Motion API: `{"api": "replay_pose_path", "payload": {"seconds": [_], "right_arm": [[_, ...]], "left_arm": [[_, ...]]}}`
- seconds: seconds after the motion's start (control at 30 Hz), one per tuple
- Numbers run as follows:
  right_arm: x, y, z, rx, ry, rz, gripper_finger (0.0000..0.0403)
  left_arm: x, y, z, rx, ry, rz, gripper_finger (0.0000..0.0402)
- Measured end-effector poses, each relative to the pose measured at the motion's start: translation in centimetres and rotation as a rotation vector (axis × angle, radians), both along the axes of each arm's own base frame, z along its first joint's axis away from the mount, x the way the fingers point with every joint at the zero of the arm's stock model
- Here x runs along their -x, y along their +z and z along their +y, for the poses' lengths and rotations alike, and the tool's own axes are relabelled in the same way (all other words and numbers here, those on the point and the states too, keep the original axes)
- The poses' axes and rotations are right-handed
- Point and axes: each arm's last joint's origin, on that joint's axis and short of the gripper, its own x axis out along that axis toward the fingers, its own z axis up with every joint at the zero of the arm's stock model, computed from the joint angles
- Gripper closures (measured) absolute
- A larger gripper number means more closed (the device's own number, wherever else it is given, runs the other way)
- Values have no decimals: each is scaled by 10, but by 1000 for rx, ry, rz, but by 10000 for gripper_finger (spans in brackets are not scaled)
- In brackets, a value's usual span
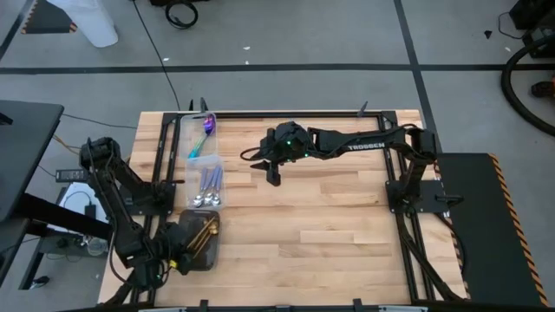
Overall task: Sort silverware by color (type)
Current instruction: Put the gold spoon into the black bin, then return to Home Position
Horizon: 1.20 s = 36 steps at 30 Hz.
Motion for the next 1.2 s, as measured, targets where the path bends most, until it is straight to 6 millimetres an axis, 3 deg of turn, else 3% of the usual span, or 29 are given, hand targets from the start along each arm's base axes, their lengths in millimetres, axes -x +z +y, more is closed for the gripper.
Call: {"api": "replay_pose_path", "payload": {"seconds": [0.13, 0.5, 0.63, 0.93, 1.2], "right_arm": [[-1, 0, 8, 1, 19, 0, 263], [-1, 0, 12, 2, 31, 4, 263], [1, -1, 11, -1, 28, 27, 263], [0, 4, 10, 12, 10, -14, 263], [17, -9, 9, 33, 4, -106, 270]], "left_arm": [[-3, -1, 1, 14, 15, 36, 364], [-16, 0, 8, 14, 5, 104, 279], [-19, 15, 9, 15, -38, 85, 274], [-40, 60, 24, -284, -124, 12, 281], [-70, 66, 44, -562, -211, -75, 281]]}}
